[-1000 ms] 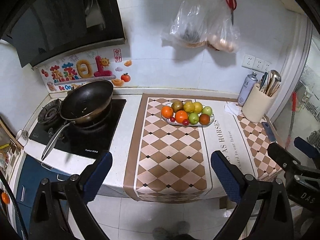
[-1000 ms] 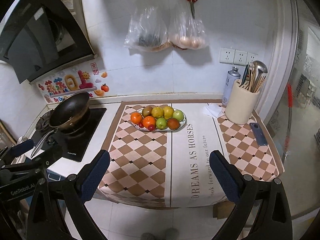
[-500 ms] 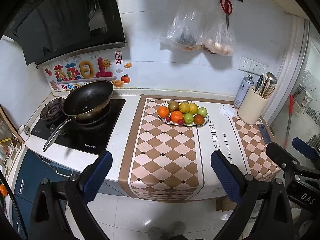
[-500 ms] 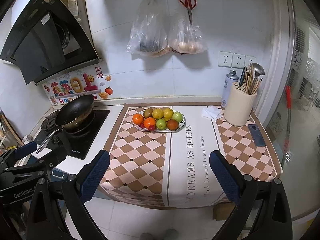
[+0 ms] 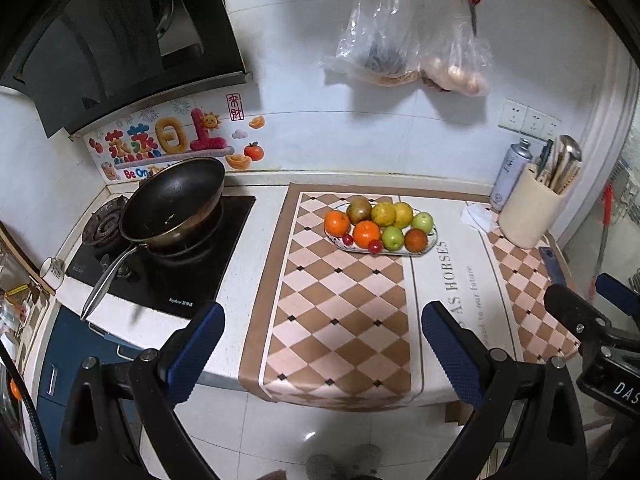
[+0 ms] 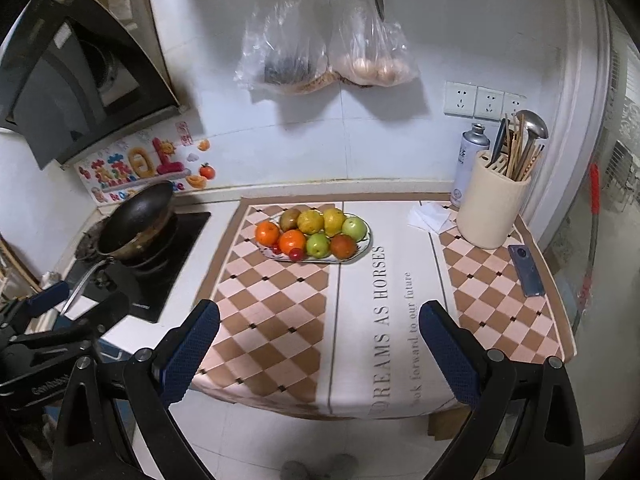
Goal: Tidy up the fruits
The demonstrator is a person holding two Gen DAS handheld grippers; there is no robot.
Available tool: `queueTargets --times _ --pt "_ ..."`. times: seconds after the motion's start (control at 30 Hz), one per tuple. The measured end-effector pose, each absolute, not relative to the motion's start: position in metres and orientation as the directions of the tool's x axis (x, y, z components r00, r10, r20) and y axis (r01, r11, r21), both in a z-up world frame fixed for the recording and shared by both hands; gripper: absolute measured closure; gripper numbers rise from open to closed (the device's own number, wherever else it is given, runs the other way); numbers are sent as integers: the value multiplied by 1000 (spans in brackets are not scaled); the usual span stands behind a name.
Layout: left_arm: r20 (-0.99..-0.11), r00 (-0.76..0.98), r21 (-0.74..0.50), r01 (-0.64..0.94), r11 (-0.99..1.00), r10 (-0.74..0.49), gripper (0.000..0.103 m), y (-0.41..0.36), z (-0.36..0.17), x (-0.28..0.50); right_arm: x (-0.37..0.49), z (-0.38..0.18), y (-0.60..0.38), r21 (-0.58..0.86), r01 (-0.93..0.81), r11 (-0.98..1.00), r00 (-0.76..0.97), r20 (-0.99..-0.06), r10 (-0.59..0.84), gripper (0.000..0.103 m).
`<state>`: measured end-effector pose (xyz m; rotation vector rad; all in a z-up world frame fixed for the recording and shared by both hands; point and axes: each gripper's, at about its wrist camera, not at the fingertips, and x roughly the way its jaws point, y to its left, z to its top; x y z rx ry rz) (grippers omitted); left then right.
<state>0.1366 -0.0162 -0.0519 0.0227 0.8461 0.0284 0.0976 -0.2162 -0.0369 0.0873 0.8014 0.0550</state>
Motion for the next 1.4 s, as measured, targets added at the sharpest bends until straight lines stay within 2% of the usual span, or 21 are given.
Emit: queueTargets --times 0.47,1.4 --pt "-794 605 48 -34 998 59 2 -12 -79 203 179 -71 -223 86 7 996 619 -783 64 1" --pt "-804 592 34 -54 998 59 0 -14 -88 208 188 -88 -214 75 -6 997 589 -805 64 1"
